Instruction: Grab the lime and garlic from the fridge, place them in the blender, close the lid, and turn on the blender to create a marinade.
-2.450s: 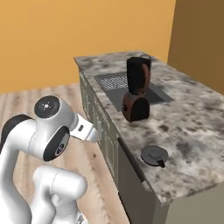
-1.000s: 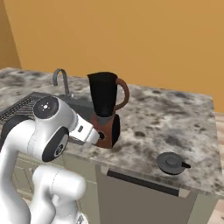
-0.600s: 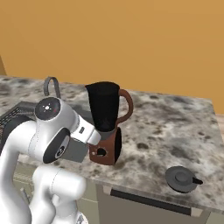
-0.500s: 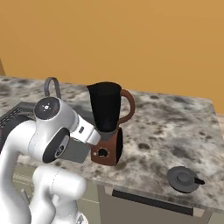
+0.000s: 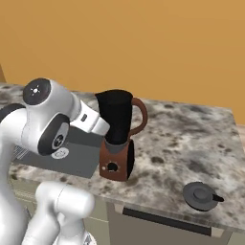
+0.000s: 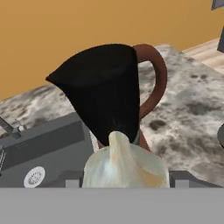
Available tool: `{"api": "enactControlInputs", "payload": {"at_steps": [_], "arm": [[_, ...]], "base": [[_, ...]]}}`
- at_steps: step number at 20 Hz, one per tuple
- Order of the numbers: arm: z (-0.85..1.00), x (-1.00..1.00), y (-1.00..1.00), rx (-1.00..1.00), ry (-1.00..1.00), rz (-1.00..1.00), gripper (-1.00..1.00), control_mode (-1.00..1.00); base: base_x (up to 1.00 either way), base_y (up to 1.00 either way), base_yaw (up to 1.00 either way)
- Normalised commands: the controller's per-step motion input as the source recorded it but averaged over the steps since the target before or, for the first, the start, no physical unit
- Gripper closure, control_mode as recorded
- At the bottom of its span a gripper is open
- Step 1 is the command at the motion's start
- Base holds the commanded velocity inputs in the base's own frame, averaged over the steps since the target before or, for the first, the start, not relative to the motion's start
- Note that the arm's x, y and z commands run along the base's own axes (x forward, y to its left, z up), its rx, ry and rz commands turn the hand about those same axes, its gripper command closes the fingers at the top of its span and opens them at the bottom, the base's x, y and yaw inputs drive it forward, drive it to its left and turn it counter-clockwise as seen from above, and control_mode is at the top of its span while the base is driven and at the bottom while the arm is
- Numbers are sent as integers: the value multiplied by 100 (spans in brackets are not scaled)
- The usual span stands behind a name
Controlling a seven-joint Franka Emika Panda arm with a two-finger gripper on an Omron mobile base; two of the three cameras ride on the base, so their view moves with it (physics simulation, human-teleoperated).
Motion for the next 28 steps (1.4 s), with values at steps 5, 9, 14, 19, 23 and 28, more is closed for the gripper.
{"api": "enactControlInputs", "payload": {"at_steps": [5, 9, 14, 19, 23, 28], "arm": [[84, 29, -17, 0, -1, -4, 100, -100], [11, 81, -6, 1, 9, 0, 100, -100], [-20, 90, 0, 0, 12, 0, 100, -100], [-37, 80, 0, 0, 20, 0, 100, -100], [-61, 52, -10, 0, 12, 1, 100, -100], [-46, 27, -29, 0, 3, 4, 100, -100]], "base": [[0, 0, 0], [0, 0, 0], [0, 0, 0], [0, 0, 0], [0, 0, 0], [0, 0, 0]]}}
